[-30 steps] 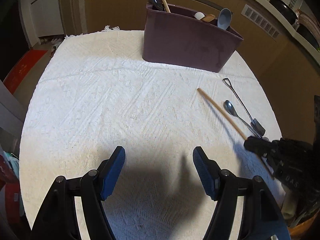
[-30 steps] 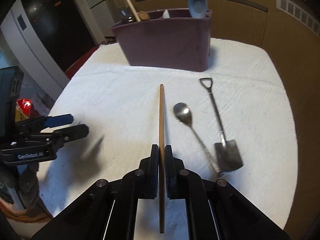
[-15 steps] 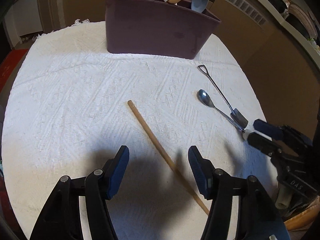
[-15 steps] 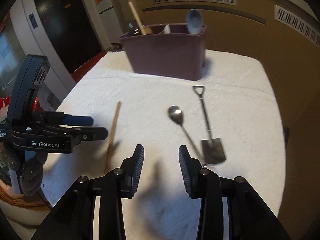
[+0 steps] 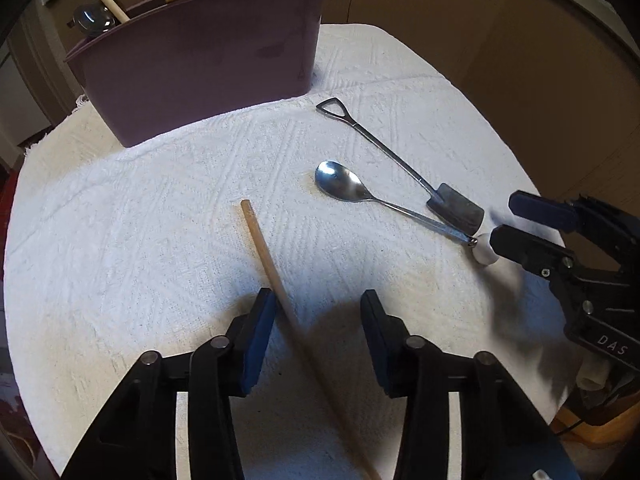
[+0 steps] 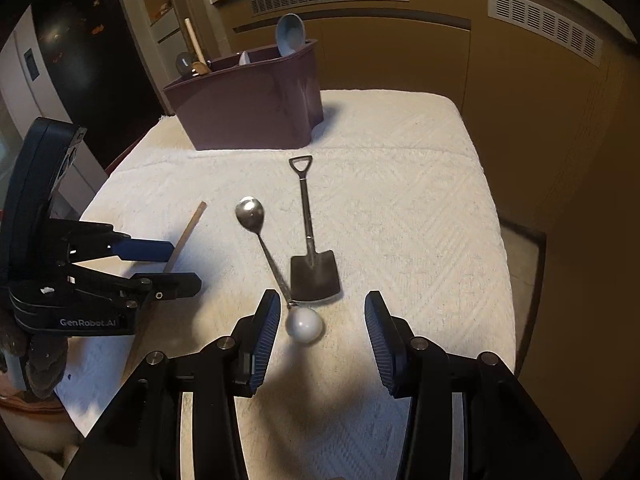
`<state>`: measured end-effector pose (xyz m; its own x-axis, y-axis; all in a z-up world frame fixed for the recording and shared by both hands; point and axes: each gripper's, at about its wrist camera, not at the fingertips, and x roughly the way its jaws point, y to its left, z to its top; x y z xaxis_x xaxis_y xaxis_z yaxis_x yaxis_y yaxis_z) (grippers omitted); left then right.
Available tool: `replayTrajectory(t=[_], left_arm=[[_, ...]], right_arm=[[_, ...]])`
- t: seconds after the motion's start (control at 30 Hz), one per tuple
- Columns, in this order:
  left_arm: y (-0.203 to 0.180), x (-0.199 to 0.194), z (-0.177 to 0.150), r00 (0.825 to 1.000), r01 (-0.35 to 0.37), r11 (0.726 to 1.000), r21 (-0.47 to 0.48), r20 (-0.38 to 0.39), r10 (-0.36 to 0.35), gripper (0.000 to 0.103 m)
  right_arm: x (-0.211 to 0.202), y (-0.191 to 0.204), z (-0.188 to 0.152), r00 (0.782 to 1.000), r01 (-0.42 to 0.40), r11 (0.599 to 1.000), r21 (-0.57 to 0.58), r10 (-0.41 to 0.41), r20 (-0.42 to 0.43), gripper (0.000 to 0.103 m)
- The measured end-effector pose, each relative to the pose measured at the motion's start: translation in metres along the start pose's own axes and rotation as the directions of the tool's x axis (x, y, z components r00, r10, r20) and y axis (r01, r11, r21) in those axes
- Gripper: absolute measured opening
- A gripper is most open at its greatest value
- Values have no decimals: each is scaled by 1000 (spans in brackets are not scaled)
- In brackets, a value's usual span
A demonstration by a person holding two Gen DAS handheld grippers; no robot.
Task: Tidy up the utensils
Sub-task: 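Grasp a wooden chopstick with the right gripper while the left gripper moves toward another chopstick, then grasp a wooden chopstick with the left gripper while the right gripper grasps a metal spoon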
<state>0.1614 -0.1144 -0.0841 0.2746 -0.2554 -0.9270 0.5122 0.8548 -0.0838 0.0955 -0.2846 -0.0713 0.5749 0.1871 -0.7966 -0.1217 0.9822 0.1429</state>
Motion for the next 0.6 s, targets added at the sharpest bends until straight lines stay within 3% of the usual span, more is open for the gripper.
replayTrajectory(t=[0.07,0.17,0.43,0.6], left_arm=[[4,-2,-4,1000,-3,1000,-10,2,3,30],[10,-6,-12,999,-37,999,-8,17,38,12],[56,-23,-35,994,-104,993,-61,33,106,10],[77,-23,-35,1000,-3,988,-157,14,6,12]], right_arm=[[4,9,8,1000,-16,999,-47,17,5,45],[21,28,26,998,-57,991,-121,55,-19,45],[78,62,55,994,-73,979,-190,55,-98,45],[95,75,61,995,-27,970,-242,3,-100,44]])
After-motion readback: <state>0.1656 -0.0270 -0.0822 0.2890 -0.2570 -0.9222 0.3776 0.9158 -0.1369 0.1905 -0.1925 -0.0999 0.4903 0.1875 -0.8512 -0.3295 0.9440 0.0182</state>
